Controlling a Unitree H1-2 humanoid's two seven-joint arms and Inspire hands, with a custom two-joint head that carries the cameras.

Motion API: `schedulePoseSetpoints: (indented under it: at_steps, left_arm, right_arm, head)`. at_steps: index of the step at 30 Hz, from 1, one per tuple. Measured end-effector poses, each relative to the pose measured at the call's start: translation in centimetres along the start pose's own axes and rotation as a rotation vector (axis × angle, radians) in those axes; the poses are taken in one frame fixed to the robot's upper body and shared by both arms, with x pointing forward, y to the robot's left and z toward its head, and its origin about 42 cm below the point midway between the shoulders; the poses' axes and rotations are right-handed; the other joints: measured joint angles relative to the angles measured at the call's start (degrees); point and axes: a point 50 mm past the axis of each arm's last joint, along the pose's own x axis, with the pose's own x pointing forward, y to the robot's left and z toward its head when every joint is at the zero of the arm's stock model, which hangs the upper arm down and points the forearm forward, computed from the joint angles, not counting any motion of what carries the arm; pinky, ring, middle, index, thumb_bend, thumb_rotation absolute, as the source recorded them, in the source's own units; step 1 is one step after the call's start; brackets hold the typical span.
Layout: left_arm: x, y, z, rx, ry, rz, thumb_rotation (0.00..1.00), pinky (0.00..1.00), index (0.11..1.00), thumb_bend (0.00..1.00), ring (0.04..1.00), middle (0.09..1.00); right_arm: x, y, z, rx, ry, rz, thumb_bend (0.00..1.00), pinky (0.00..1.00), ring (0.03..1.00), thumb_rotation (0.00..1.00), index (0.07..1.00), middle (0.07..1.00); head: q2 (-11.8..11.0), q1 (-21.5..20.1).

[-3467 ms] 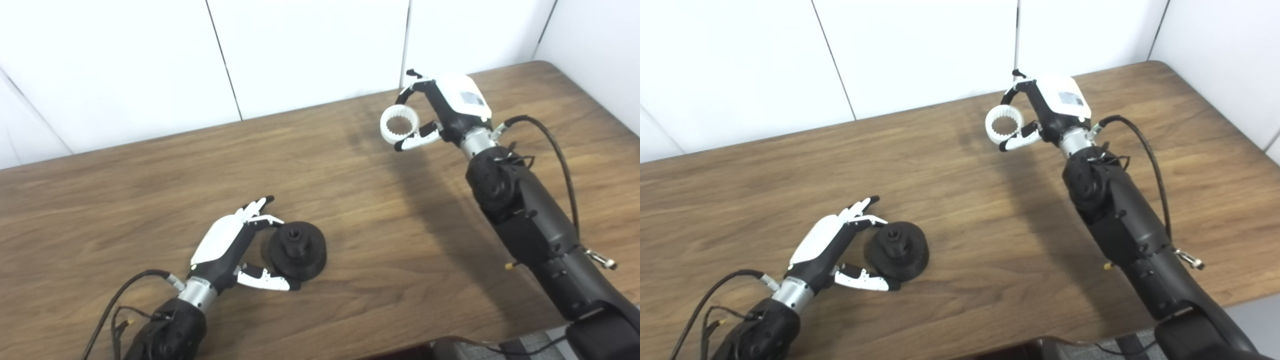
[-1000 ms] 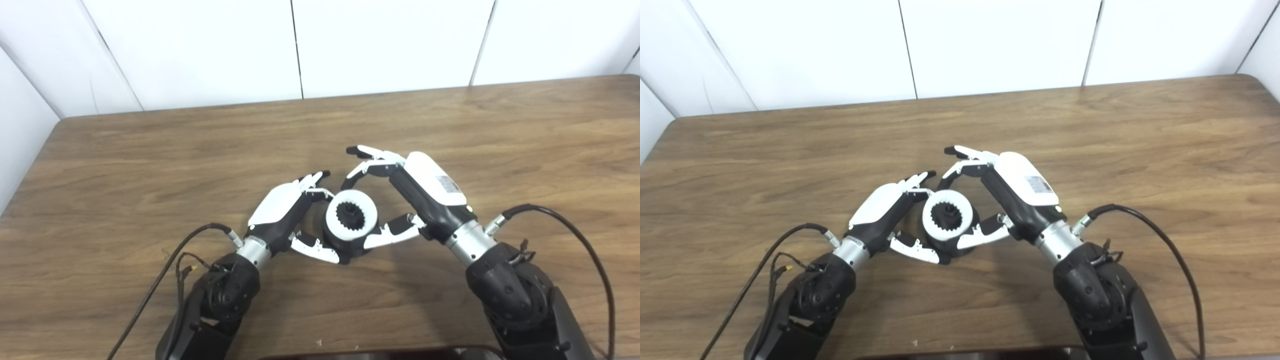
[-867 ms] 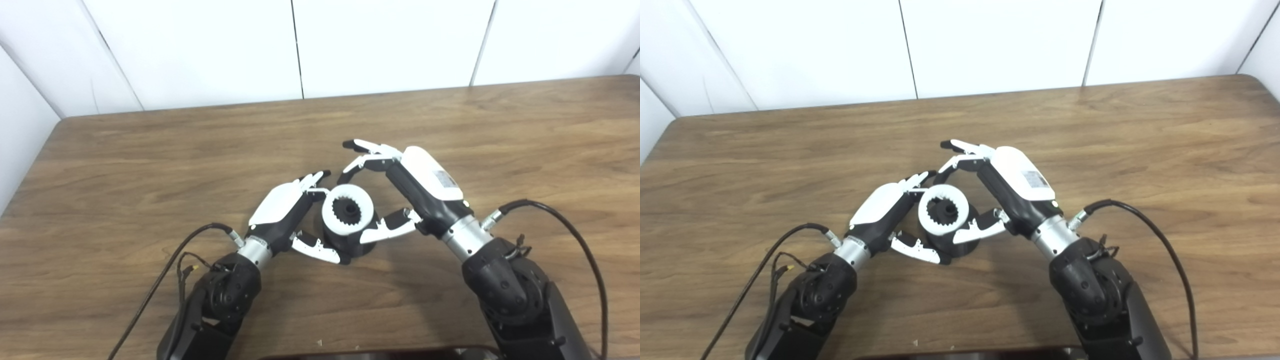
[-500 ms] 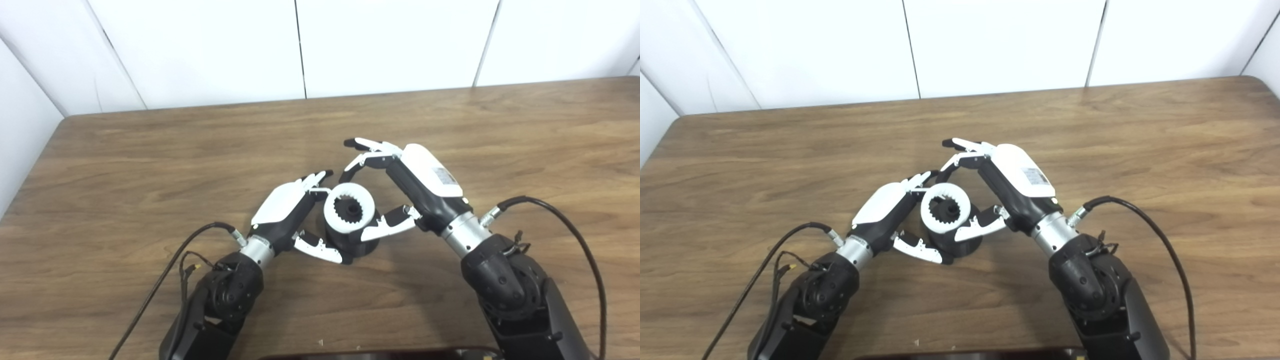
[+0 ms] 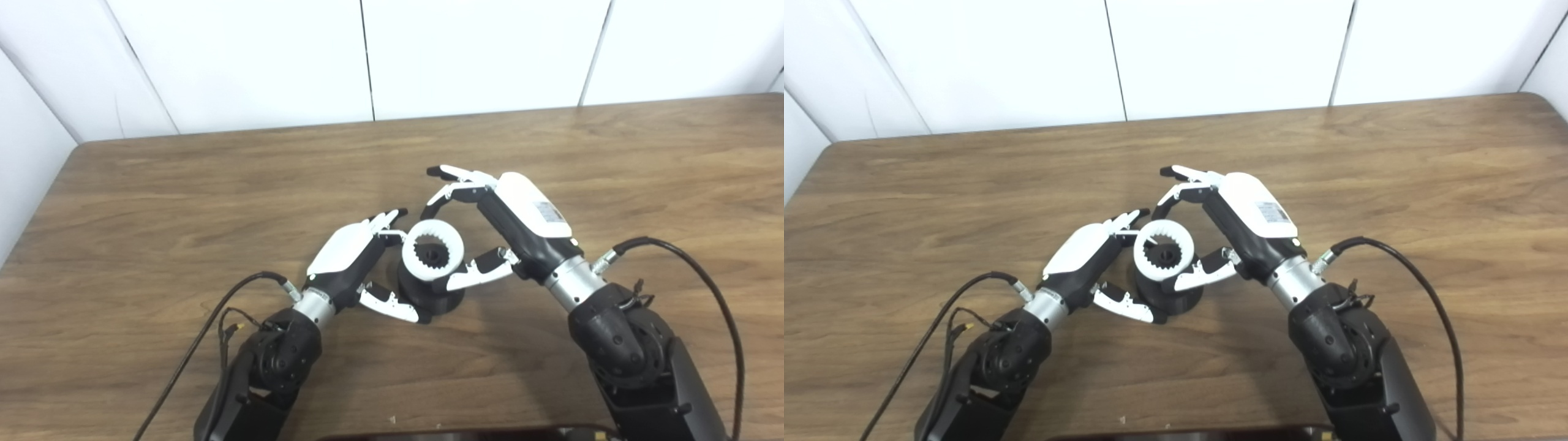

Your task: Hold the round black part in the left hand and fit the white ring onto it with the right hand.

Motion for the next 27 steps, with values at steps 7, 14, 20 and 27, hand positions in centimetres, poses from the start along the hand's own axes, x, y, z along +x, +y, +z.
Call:
schedulePoseSetpoints:
  at_steps: [7, 14, 20, 27]
  left_arm:
    - [0.0, 0.1, 0.0, 0.002, 0.002, -0.005, 0.38, 1.0, 0.616, 0.99, 1.0, 1.0]
    - [0.0, 0.1, 0.0, 0.001, 0.002, -0.005, 0.37, 1.0, 0.617, 0.99, 1.0, 1.0]
    - [0.0, 0.2, 0.1, 0.0, 0.002, -0.007, 0.36, 1.0, 0.619, 0.99, 1.0, 1.0]
    - [-0.1, 0.2, 0.3, 0.0, 0.011, -0.009, 0.36, 1.0, 0.617, 0.99, 1.0, 1.0]
  right_arm:
    - [0.0, 0.2, -0.5, -0.002, 0.017, 0.013, 0.52, 0.91, 0.873, 0.16, 0.495, 0.883]
    - [-0.1, 0.4, -1.0, -0.006, 0.029, 0.028, 0.52, 0.91, 0.875, 0.16, 0.495, 0.886]
    - [-0.2, 1.0, -1.5, 0.002, 0.052, 0.045, 0.52, 0.91, 0.87, 0.15, 0.495, 0.881]
    - [0.0, 1.3, -1.7, 0.003, 0.052, 0.041, 0.52, 0.92, 0.868, 0.16, 0.495, 0.88]
  head:
    - [0.44, 0.44]
    - [0.62, 0.53]
    - [0.79, 0.62]
    - [0.97, 0.62]
